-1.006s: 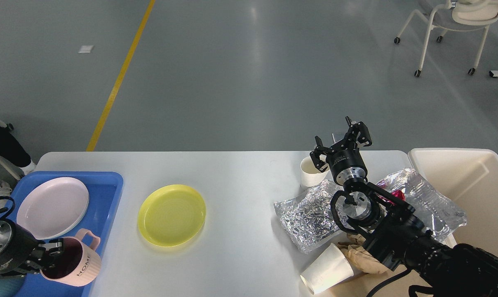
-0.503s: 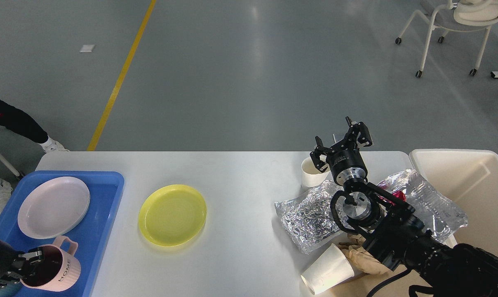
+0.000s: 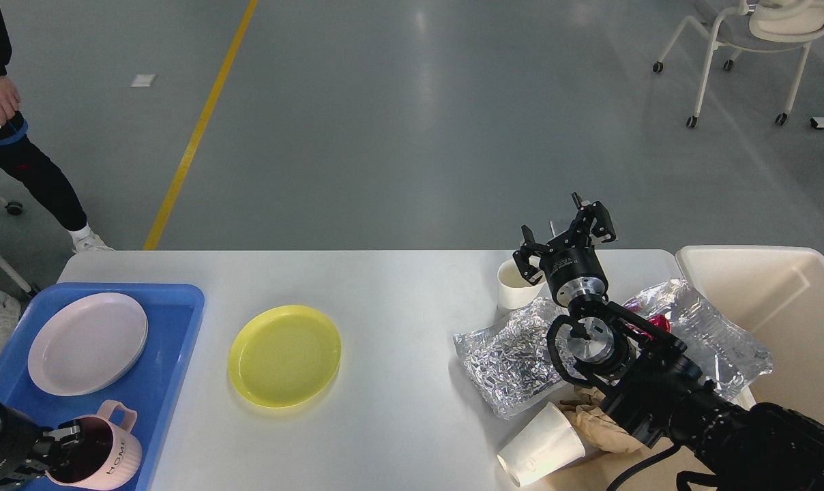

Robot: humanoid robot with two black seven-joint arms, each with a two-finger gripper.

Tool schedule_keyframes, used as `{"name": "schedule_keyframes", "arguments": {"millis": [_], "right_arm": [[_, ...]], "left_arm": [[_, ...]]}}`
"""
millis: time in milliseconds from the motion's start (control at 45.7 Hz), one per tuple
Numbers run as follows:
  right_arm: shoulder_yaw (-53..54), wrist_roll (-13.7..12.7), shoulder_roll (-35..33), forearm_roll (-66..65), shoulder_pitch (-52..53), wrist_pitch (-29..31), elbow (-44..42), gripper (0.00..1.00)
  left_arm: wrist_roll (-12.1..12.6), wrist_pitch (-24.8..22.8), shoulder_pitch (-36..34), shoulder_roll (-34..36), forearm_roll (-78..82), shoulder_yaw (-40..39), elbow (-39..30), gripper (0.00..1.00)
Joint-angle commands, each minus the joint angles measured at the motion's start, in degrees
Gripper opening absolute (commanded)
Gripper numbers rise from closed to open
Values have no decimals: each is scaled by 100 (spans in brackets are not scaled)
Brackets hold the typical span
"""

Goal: Tidy desktop
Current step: 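Carry the pink mug to the blue tray and set it down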

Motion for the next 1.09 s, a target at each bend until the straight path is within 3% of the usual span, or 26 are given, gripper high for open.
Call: {"name": "schedule_keyframes", "arguments": {"millis": [0,241,503,831,984,1072], "right_arm": [[0,0,0,6,0,0,0,100],[0,0,0,-3,0,0,0,100],[0,0,0,-3,0,0,0,100],[0,0,0,-3,0,0,0,100],[0,0,0,6,0,0,0,100],[0,0,0,-3,0,0,0,100]], "left_arm": [[0,-5,135,8,1,0,147,0],[0,-5,153,17,1,9,182,8],[0,12,161,25,1,9,446,41],[9,-67,30,113,10,35,437,73],[9,-163,-392,482,37,97,341,82],[9,-584,-717,579,37,264,341,83]]}}
